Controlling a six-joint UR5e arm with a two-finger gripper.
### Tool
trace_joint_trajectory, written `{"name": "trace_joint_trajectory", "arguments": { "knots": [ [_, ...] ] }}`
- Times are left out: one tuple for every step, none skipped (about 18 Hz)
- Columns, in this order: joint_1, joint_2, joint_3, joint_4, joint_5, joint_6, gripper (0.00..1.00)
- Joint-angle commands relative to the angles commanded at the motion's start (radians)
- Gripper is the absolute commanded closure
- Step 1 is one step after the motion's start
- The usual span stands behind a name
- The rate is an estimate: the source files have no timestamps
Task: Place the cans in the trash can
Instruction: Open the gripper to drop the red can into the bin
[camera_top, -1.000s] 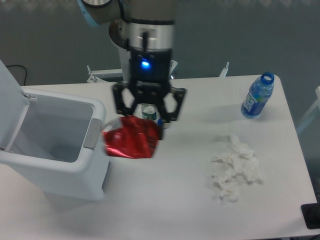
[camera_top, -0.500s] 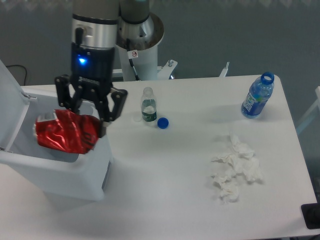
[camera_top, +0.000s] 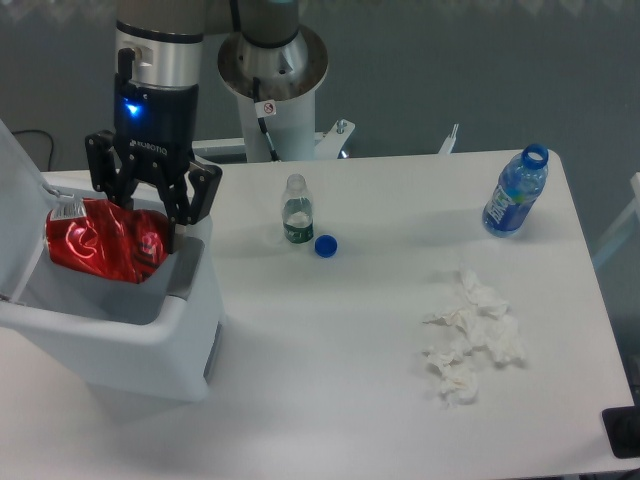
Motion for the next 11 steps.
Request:
{"name": "trace_joint_trajectory", "arguments": {
  "knots": [
    [0.000, 0.000, -0.005, -0.005, 0.000, 0.000, 0.42],
    [-0.002, 0.000, -0.008, -0.006, -0.002, 0.000, 0.42],
    [-0.005, -0.002, -0.011, -0.006, -0.002, 0.000, 0.42],
    [-0.015, -0.006, -0.011, -0.006, -0.002, -0.002, 0.42],
    [-0.021, -0.011, -0.012, -0.006, 0.000, 0.000, 0.38],
    [-0.028, -0.014, -0.018, -0.005, 0.000, 0.002, 0.35],
    [-0.029, -0.015, -0.023, -0.003, 0.000, 0.002, 0.34],
    [-0.031, -0.017, -0.022, -0.003, -0.002, 0.002, 0.33],
    [-0.031, -0.017, -0.023, -0.003, -0.002, 0.003, 0.32],
    [-0.031, -0.017, -0.023, -0.003, -0.002, 0.003, 0.31],
    [-0.032, -0.017, -0.023, -0.003, -0.002, 0.006, 0.25]
  ]
}}
